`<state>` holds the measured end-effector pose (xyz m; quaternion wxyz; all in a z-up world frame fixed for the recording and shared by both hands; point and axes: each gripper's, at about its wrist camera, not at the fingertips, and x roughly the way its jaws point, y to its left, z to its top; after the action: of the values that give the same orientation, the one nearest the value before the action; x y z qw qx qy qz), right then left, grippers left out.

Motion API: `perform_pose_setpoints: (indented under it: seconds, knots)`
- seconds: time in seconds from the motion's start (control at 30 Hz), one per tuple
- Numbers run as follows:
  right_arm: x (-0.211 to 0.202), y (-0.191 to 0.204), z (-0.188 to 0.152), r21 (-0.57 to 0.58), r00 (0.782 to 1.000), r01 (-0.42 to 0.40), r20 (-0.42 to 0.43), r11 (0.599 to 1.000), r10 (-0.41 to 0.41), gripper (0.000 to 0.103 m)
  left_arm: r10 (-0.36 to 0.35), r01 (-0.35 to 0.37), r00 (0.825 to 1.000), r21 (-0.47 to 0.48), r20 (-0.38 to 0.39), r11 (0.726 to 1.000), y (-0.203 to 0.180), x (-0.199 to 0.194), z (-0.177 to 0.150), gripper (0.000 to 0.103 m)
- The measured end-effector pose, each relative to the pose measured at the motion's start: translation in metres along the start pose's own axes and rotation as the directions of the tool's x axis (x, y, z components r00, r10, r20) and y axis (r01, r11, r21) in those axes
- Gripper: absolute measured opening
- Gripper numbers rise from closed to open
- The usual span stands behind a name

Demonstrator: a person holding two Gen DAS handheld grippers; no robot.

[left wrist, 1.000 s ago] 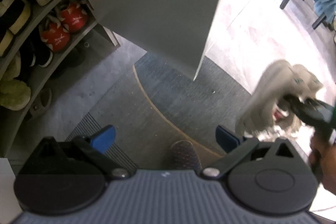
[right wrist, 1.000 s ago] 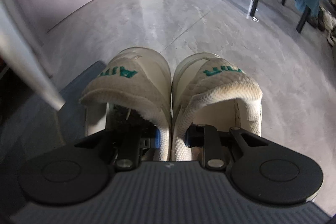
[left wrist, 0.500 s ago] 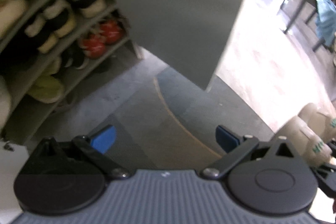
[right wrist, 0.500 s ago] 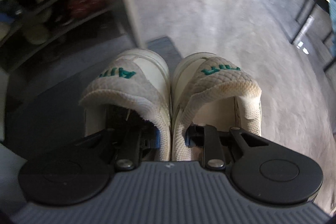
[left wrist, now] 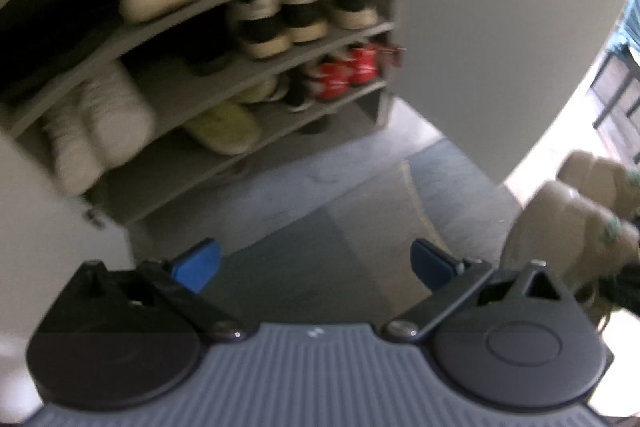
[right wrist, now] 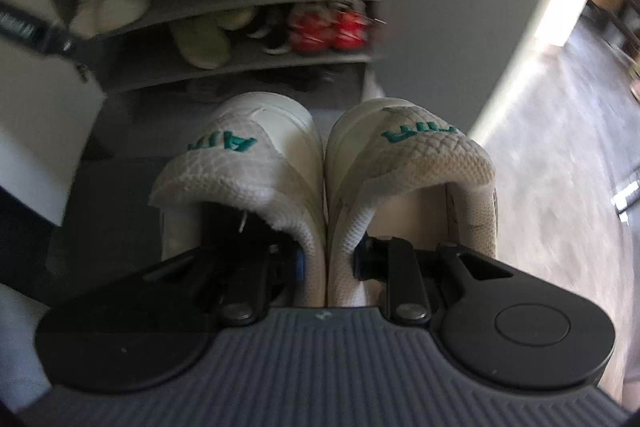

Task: Organize scattered shoes
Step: 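Lift the white sneakers with the right gripper and carry them to the cabinet, then insert the white sneakers onto a lower shelf and open the right gripper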

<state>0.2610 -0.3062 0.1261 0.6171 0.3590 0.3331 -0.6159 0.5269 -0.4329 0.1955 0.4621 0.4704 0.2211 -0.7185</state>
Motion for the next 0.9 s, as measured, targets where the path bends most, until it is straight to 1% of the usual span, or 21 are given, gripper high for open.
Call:
perform_pose_setpoints:
  seconds: [0.1, 0.23, 0.3, 0.4, 0.47, 0.5, 0.53, 0.67, 0.7, 0.77, 0.8, 0.9]
  knots:
    - [0.014, 0.038, 0.026, -0.016, 0.999, -0.037, 0.0, 0.999, 0.037, 0.025, 0.036, -0.036, 0.999, -0.02, 0.012, 0.999, 0.043, -0.008, -0.023, 0.103]
    - [0.038, 0.088, 0.059, -0.052, 0.994, -0.107, 0.018, 0.993, 0.108, 0.025, 0.098, -0.097, 0.995, -0.055, 0.014, 0.994, 0.071, 0.001, -0.052, 0.102]
    - [0.057, 0.12, 0.081, -0.078, 0.987, -0.158, 0.032, 0.984, 0.16, 0.025, 0.129, -0.128, 0.991, -0.072, 0.014, 0.989, 0.085, 0.005, -0.067, 0.102]
    - [0.077, 0.153, 0.101, -0.075, 0.979, -0.198, 0.037, 0.977, 0.201, 0.025, 0.176, -0.174, 0.984, -0.098, 0.013, 0.98, 0.106, 0.011, -0.089, 0.102]
    - [0.105, 0.182, 0.117, -0.088, 0.971, -0.233, 0.042, 0.968, 0.237, 0.025, 0.207, -0.206, 0.978, -0.117, -0.004, 0.972, 0.113, 0.02, -0.104, 0.102]
    - [0.114, 0.187, 0.121, -0.091, 0.968, -0.242, 0.045, 0.966, 0.246, 0.025, 0.215, -0.215, 0.977, -0.131, -0.016, 0.968, 0.115, 0.025, -0.112, 0.102]
    - [0.131, 0.202, 0.128, -0.106, 0.962, -0.262, 0.054, 0.959, 0.269, 0.025, 0.219, -0.22, 0.975, -0.141, -0.02, 0.965, 0.117, 0.031, -0.121, 0.103]
    - [0.167, 0.237, 0.133, -0.131, 0.943, -0.306, 0.098, 0.943, 0.319, 0.025, 0.222, -0.222, 0.975, -0.09, -0.017, 0.971, 0.119, 0.073, -0.15, 0.103]
    - [0.187, 0.25, 0.136, -0.133, 0.938, -0.315, 0.11, 0.94, 0.33, 0.025, 0.213, -0.214, 0.977, -0.094, -0.023, 0.972, 0.121, 0.085, -0.155, 0.103]
    - [0.206, 0.262, 0.136, -0.131, 0.935, -0.317, 0.123, 0.939, 0.333, 0.025, 0.192, -0.195, 0.981, -0.109, -0.039, 0.975, 0.124, 0.116, -0.169, 0.102]
    - [0.226, 0.274, 0.137, -0.125, 0.934, -0.314, 0.135, 0.941, 0.33, 0.025, 0.186, -0.189, 0.982, -0.118, -0.039, 0.975, 0.125, 0.134, -0.176, 0.102]
    - [0.263, 0.29, 0.14, -0.111, 0.933, -0.309, 0.155, 0.945, 0.323, 0.025, 0.187, -0.189, 0.982, -0.133, -0.022, 0.973, 0.13, 0.179, -0.192, 0.102]
